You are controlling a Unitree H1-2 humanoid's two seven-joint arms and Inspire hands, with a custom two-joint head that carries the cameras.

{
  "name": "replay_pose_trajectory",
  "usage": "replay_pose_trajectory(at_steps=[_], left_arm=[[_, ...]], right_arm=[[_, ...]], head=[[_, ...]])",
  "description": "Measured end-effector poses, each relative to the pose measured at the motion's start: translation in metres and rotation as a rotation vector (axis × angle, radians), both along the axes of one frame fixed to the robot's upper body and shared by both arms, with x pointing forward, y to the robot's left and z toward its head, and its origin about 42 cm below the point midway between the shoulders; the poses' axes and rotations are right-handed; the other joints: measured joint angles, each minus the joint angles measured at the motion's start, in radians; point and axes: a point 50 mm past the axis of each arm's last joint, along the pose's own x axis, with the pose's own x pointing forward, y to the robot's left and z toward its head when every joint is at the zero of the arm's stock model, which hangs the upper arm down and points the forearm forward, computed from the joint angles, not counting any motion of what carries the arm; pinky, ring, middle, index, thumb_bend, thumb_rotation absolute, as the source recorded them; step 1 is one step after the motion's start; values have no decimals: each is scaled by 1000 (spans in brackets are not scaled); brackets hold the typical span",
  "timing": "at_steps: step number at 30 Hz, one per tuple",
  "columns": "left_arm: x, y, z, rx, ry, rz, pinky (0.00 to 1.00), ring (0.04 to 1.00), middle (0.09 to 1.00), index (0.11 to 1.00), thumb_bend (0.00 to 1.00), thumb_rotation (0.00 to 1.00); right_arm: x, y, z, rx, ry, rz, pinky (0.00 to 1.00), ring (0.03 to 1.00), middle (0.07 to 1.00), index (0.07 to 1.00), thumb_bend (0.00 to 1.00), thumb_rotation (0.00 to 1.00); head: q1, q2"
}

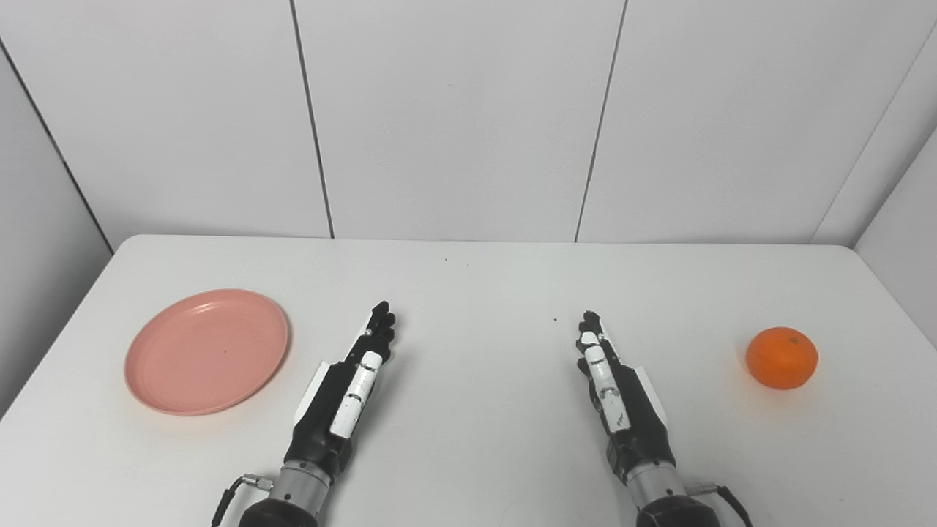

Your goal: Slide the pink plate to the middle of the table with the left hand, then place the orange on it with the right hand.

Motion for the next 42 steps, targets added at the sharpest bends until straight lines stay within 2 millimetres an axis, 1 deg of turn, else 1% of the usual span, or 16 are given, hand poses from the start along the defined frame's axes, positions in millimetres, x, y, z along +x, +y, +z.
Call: replay_pose_trajectory(at_steps=[9,19,42], left_arm=[[0,0,0,0,0,0,1000,1000,1000,1000,470,1000],[0,0,0,-1,0,0,1000,1000,1000,1000,477,1000],[0,0,0,-1,0,0,1000,1000,1000,1000,474,1000]], right_arm=[[0,0,0,2,0,0,1000,1000,1000,1000,264,1000],[0,-1,0,-3,0,0,1000,1000,1000,1000,273,1000],[0,-2,0,0,0,0,1000,1000,1000,1000,256,1000]], head=[[0,5],[2,8],[5,3]])
